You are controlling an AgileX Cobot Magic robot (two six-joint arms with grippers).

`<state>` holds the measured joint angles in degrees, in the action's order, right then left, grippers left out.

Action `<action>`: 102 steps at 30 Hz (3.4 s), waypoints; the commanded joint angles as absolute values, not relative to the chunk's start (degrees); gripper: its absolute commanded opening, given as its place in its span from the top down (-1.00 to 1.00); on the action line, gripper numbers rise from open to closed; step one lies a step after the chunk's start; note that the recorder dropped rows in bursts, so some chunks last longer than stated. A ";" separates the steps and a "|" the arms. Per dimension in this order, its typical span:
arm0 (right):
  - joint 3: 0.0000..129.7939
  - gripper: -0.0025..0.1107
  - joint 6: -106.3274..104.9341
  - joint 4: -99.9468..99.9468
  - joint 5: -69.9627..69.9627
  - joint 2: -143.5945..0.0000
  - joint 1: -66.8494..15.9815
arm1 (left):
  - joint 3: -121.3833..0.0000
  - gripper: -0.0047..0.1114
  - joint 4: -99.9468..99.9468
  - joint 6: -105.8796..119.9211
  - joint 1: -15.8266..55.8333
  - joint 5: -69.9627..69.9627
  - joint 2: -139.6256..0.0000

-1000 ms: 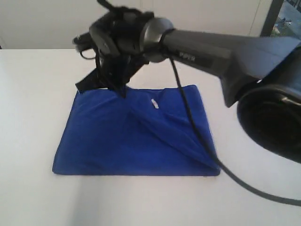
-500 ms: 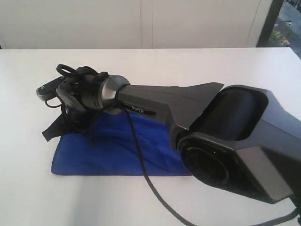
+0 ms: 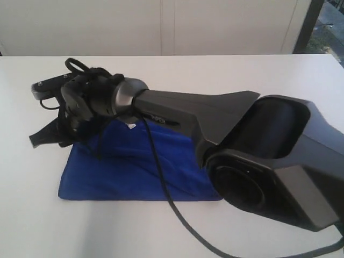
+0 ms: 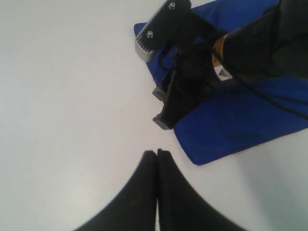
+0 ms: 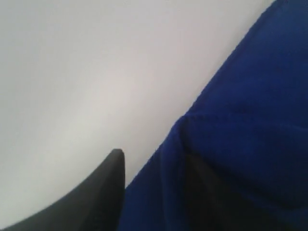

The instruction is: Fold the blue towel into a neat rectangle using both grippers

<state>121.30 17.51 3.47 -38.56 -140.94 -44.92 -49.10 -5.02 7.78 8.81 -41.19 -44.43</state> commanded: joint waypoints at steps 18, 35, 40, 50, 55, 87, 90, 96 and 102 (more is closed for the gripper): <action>113.11 0.96 -11.94 3.33 -54.85 -132.78 -19.65 | -49.38 0.92 -5.72 7.73 8.66 -41.70 -44.02; 113.07 0.96 -0.61 10.03 -57.35 -139.38 -9.46 | -49.38 0.92 -5.72 7.73 8.66 -41.70 -44.02; 113.07 0.96 3.28 15.19 -68.28 -138.96 -6.59 | -49.38 0.92 -5.72 7.73 8.66 -41.70 -44.02; 103.56 0.96 1.29 15.74 -69.96 -133.87 -5.47 | -49.38 0.92 -5.72 7.73 8.66 -41.70 -44.02; 95.46 0.96 1.29 14.57 -69.96 -131.32 -5.47 | -49.38 0.92 -5.72 7.73 8.66 -41.70 -44.02; 84.26 0.96 -3.37 -0.67 -40.85 -112.23 -32.14 | -49.38 0.92 -5.72 7.73 8.66 -41.70 -44.02; 93.48 0.96 -2.22 -0.67 -39.20 -122.41 -32.92 | -49.38 0.92 -5.72 7.73 8.66 -41.70 -44.02; 103.19 0.96 -1.29 0.00 -38.35 -132.86 -32.92 | -49.38 0.92 -5.72 7.73 8.66 -41.70 -44.02; 104.74 0.96 3.85 0.00 -30.67 -137.30 -32.65 | -49.38 0.92 -5.72 7.73 8.66 -41.70 -44.02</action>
